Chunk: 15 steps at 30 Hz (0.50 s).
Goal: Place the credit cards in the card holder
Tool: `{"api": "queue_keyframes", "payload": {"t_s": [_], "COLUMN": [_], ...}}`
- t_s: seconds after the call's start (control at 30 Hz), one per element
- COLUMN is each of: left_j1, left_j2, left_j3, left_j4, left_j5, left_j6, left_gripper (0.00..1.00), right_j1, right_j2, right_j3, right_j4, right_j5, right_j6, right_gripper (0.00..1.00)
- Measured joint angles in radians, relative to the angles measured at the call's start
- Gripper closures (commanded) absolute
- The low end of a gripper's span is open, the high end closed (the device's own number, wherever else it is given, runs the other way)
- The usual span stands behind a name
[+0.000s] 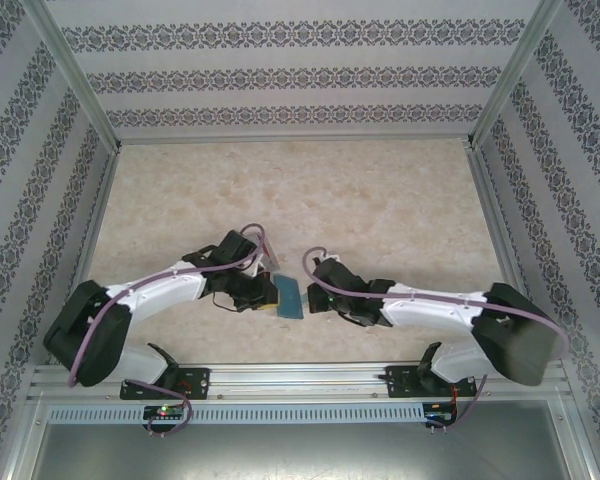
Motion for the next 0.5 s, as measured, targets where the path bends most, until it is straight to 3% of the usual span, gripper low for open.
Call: {"api": "queue_keyframes", "payload": {"t_s": [0.1,0.2,0.5], "left_j1": [-0.026,-0.036,-0.040], "left_j2": [0.084,0.146,0.209], "left_j3": [0.048,0.103,0.193], "left_j4": [0.018,0.024,0.037], "left_j5": [0.001,0.001,0.049], "left_j6": [0.014,0.041,0.092], "left_gripper": [0.47,0.37,0.19], "right_j1": [-0.053,-0.094,-0.103], "right_j2": [-0.119,-0.240,-0.478], "right_j3": [-0.055,-0.095,-0.109], "right_j4": [-0.020,-0.058,-0.126], "right_j5": [-0.015,-0.029,-0.081], "right_j6": [-0.001,0.000,0.007], "right_gripper": [1.00,1.00,1.00]}}
